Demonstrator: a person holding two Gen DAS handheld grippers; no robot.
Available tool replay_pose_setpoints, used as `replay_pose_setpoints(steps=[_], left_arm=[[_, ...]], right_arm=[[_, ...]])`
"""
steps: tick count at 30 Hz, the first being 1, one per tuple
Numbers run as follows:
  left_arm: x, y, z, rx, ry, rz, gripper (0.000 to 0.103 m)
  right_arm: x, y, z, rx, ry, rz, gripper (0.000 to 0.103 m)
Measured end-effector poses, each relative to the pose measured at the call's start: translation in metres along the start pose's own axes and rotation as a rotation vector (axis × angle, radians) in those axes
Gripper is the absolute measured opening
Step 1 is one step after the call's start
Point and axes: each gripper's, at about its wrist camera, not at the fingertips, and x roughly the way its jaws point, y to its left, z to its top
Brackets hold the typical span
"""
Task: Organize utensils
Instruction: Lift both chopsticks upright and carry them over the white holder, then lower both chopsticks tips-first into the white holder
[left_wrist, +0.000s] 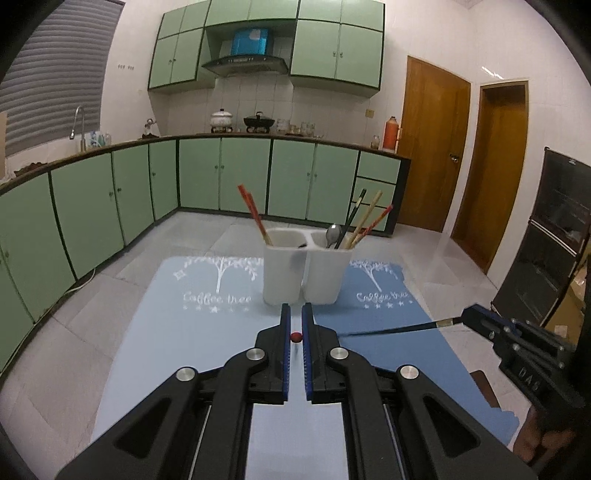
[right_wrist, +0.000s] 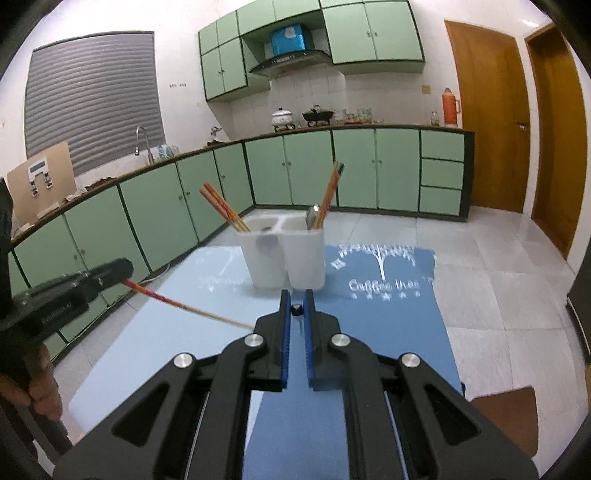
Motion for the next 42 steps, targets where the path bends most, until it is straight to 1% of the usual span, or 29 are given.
replay_pose_setpoints(steps=[2,5,9,17,21,25,32,36,42], left_arm=[[0.002,0.0,0.006,0.005,-0.004,-0.015,0.006],[0.007,-0.002,0.016,0.021,-0.007,-0.024,0.006],[0.015,-0.003,0.028,0.035,0.0,-0.039,0.006],[0.026,-0.004,0.047,0.06,-0.004,-0.045,0.006],[0.025,-0.008,0.055,0.082,-0.02,-0.048,0.006],[0.022,-0.013,0.067,0.106,-0.041,-0.05,0.005],[0.021,-0.019,0.102,0.134,-0.107,-0.045,0.005],[0.021,-0.022,0.13,0.148,-0.163,-0.038,0.005],[0.034,-0.023,0.175,0.14,-0.236,-0.035,0.005]], right_arm=[[0.001,0.001,0.01,-0.008,0.004,0.015,0.006],[0.013,-0.004,0.031,0.019,0.048,0.074,0.006],[0.022,-0.004,0.054,0.005,0.065,0.095,0.006],[0.033,0.006,0.088,-0.079,0.072,0.119,0.006],[0.033,0.006,0.102,-0.085,0.068,0.15,0.006],[0.033,0.0,0.123,-0.09,0.047,0.16,0.006],[0.036,-0.002,0.164,-0.117,-0.007,0.17,0.006],[0.044,-0.004,0.186,-0.12,-0.03,0.176,0.006],[0.06,-0.006,0.224,-0.121,-0.072,0.171,0.006]])
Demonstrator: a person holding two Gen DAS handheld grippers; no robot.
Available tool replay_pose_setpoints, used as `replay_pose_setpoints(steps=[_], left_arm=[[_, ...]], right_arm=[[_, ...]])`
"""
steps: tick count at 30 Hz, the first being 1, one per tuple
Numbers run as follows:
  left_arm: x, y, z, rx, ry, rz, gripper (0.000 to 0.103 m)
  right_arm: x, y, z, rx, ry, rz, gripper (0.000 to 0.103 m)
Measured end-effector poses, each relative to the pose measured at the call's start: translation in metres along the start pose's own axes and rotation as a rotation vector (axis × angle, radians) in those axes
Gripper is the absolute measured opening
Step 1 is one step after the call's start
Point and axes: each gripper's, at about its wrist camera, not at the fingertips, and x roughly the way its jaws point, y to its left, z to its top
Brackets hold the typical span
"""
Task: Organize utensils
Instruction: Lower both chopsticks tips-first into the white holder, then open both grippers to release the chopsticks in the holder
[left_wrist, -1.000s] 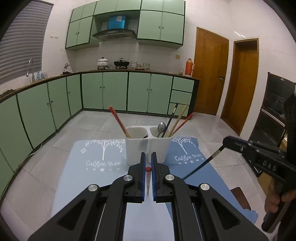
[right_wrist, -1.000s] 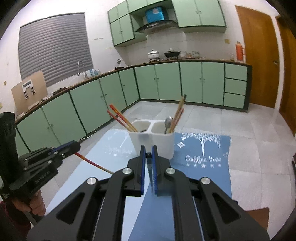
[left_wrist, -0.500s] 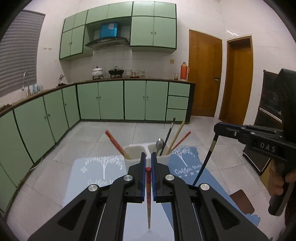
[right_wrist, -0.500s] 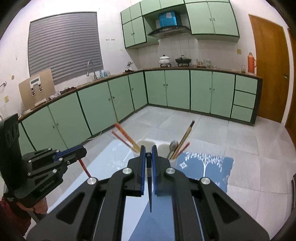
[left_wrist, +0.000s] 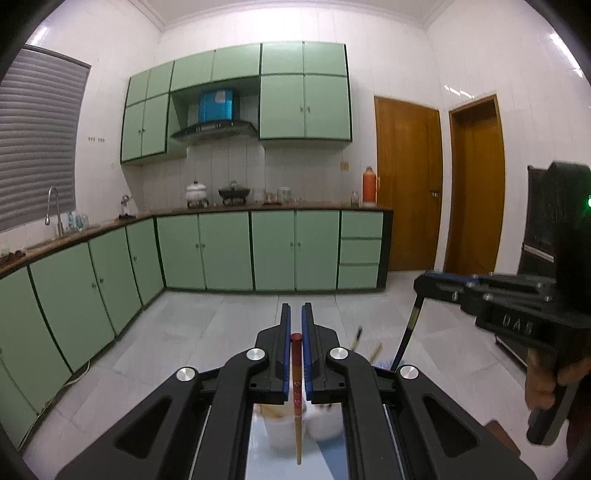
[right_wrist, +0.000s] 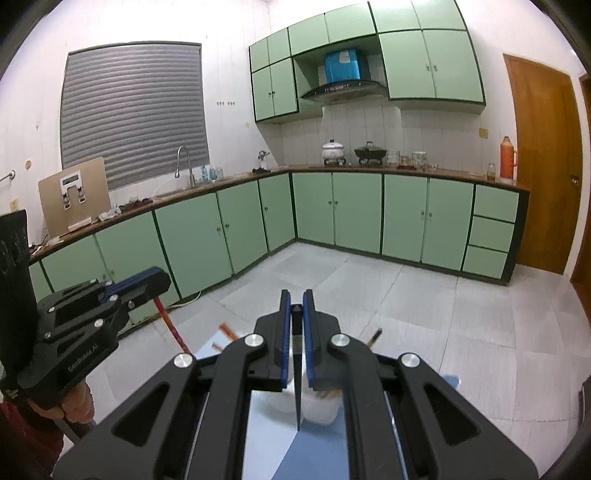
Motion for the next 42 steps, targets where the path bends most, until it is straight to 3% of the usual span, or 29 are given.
replay_pose_setpoints(steps=[5,9,17,23,27,32,34,37,41,42], left_arm=[[0.03,0.007,0.027,-0.005,-0.048,0.009,0.005],[0.058,0.012,0.029,-0.009,-0.063,0.025,0.005],[0.117,0.026,-0.011,-0.049,0.026,0.034,0.005],[0.137,0.039,-0.046,-0.074,0.125,0.023,0.006],[0.131,0.046,-0.058,-0.089,0.138,0.038,0.019],[0.111,0.05,-0.06,-0.103,0.121,0.063,0.038],[0.098,0.048,-0.061,-0.103,0.111,0.075,0.048],[0.08,0.044,-0.063,-0.098,0.101,0.088,0.061],[0.055,0.037,-0.071,-0.103,0.103,0.096,0.073],[0.049,0.034,-0.073,-0.103,0.108,0.095,0.076]], right_arm=[[0.023,-0.009,0.022,-0.014,-0.029,-0.027,0.006],[0.05,-0.017,0.027,-0.008,-0.032,-0.034,0.006],[0.106,-0.035,-0.007,0.028,0.063,-0.025,0.006],[0.116,-0.036,-0.036,0.054,0.113,-0.025,0.01],[0.103,-0.04,-0.04,0.088,0.088,-0.036,0.012],[0.076,-0.044,-0.043,0.121,0.043,-0.066,0.042],[0.062,-0.043,-0.048,0.134,0.027,-0.081,0.048],[0.04,-0.038,-0.06,0.135,0.01,-0.113,0.067],[0.018,-0.029,-0.08,0.132,0.01,-0.147,0.087],[0.012,-0.026,-0.086,0.132,0.013,-0.157,0.088]])
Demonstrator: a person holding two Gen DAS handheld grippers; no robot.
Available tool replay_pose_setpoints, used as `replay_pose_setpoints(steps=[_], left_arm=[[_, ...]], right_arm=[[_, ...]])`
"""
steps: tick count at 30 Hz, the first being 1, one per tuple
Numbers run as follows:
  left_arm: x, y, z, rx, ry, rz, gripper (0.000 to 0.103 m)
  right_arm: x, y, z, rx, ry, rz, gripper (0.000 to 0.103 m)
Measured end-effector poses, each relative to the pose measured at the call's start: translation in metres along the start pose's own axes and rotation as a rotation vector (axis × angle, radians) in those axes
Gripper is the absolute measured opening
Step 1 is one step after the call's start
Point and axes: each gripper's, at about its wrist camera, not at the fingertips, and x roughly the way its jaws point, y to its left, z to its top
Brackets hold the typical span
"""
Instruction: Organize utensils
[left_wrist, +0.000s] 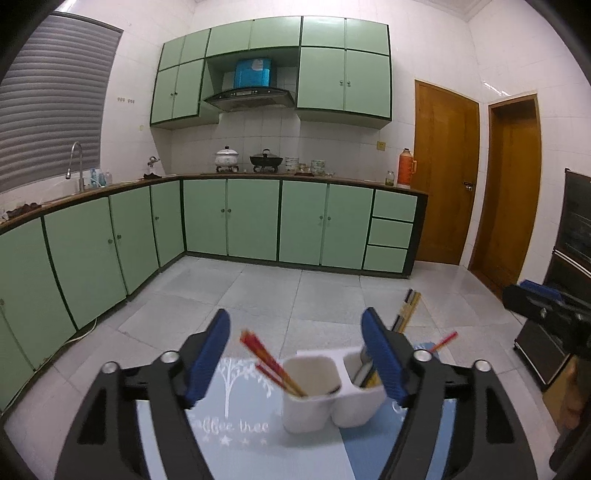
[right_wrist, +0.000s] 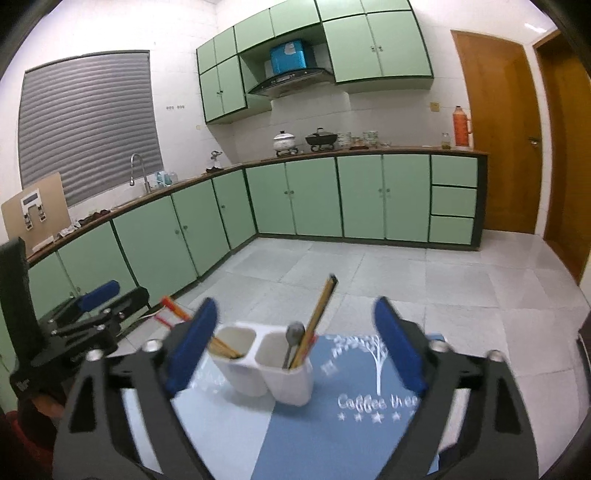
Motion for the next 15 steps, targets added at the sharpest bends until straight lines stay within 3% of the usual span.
replay_pose_setpoints(steps=[8,15], left_arm=[[-0.041,-0.008,-0.028,0.001,0.036,0.011,0.09],[-0.068,-0.009,-0.047,0.017,0.059,0.019,0.097]], right_arm=[[-0.026,0.009,-0.039,0.007,0.064,0.001,0.097],[-0.044,0.027,-0.059,-0.013,0.084,0.032,0.097]])
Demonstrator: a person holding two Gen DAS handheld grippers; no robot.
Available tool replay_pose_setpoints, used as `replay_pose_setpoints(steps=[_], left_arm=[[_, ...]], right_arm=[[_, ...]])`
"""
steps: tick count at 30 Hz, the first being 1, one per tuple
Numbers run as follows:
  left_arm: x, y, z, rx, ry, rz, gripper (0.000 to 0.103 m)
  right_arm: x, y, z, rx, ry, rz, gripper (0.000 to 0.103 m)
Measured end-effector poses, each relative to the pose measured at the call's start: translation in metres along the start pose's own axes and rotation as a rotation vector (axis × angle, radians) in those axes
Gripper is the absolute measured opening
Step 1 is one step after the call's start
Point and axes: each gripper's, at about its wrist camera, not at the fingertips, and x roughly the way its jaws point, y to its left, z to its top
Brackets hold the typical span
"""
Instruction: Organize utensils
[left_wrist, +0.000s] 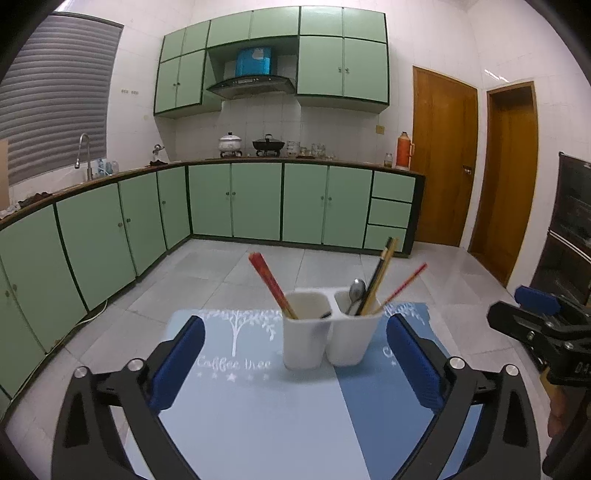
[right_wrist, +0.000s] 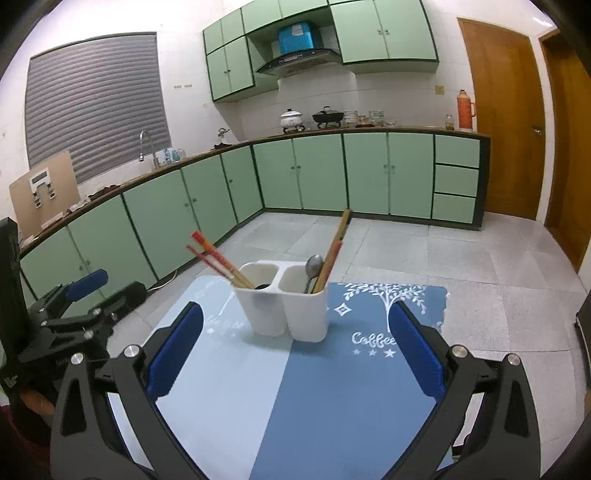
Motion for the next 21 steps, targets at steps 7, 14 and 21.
replay_pose_setpoints(steps=[7,14,21], left_arm=[[-0.019,-0.001,-0.008,-0.007,-0.006,-0.005,0.097],[-0.034,-0.003,-0.004,-0.001,-0.032,-0.008,0.097],[-0.04,-0.002,-0.005,-0.005,-0.038,-0.001,0.097]], right_arm=[[-0.013,0.013,-0.003,-0.013,0.002,0.033,0.097],[-0.021,0.017,-0.001,-0.023,-0.006,0.04,0.097],[-0.024,0.022,0.0,-0.036,-0.007,0.043,0.097]])
